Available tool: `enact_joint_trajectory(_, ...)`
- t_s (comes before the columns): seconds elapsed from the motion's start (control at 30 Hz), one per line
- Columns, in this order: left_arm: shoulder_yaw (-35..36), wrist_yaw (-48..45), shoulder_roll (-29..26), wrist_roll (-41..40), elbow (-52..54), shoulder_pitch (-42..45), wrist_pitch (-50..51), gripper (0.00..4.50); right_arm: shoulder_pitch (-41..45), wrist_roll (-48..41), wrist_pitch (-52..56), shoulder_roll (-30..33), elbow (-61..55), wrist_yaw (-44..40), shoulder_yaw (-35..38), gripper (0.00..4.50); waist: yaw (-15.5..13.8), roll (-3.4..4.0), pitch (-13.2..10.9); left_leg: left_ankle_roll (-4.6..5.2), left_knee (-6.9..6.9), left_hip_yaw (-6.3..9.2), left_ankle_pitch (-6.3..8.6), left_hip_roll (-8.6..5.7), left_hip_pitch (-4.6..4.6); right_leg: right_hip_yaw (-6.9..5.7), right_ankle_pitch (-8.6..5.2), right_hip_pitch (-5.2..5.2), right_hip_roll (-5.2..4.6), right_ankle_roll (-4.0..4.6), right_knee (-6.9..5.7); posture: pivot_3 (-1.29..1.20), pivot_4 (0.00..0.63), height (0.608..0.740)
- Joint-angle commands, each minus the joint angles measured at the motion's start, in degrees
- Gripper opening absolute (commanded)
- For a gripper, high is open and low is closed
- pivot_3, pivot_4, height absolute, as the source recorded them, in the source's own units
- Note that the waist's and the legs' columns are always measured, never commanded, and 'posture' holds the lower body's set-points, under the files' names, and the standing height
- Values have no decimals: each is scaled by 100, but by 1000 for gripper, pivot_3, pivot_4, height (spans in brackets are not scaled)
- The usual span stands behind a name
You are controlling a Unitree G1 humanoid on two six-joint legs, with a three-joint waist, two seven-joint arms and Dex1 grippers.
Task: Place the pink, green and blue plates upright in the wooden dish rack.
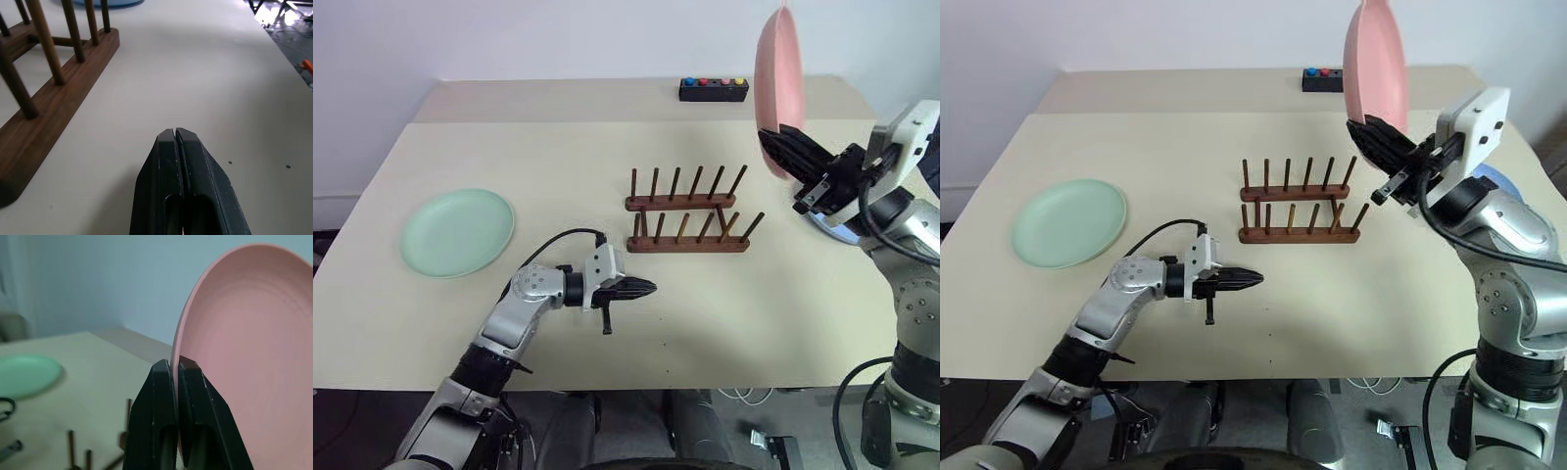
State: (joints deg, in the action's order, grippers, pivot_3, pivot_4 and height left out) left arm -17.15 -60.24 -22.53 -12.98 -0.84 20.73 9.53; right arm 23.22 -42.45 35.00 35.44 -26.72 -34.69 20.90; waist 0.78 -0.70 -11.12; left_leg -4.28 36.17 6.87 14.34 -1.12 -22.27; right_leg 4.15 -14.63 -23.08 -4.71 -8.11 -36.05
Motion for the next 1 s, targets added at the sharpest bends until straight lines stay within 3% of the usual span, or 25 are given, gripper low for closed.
enact_joint_trajectory(0.03,94,77,-37,-36,301,-39,9,0,50,-745,312,72,-39,-186,128,40,5,0,0,0,1,0,0,0,0,0,0,0,0,0,0,0,150,740)
enact_joint_trajectory(0.3,101,94,-94,-57,288,0,18,0,-279,-1849,736,41,-40,-179,237,40,5,0,0,0,2,-1,0,0,-3,0,0,-1,0,0,0,0,150,740)
enact_joint_trajectory(0.6,49,77,-37,-33,203,81,-22,0,-390,-1889,666,-11,392,-12,214,40,6,0,0,0,1,-1,0,0,-3,0,0,-3,0,0,0,0,150,740)
enact_joint_trajectory(1.0,42,98,-32,-17,231,69,0,0,-261,-2824,976,28,818,231,453,40,8,0,0,0,1,-1,0,0,-3,0,0,-3,1,0,0,0,150,740)
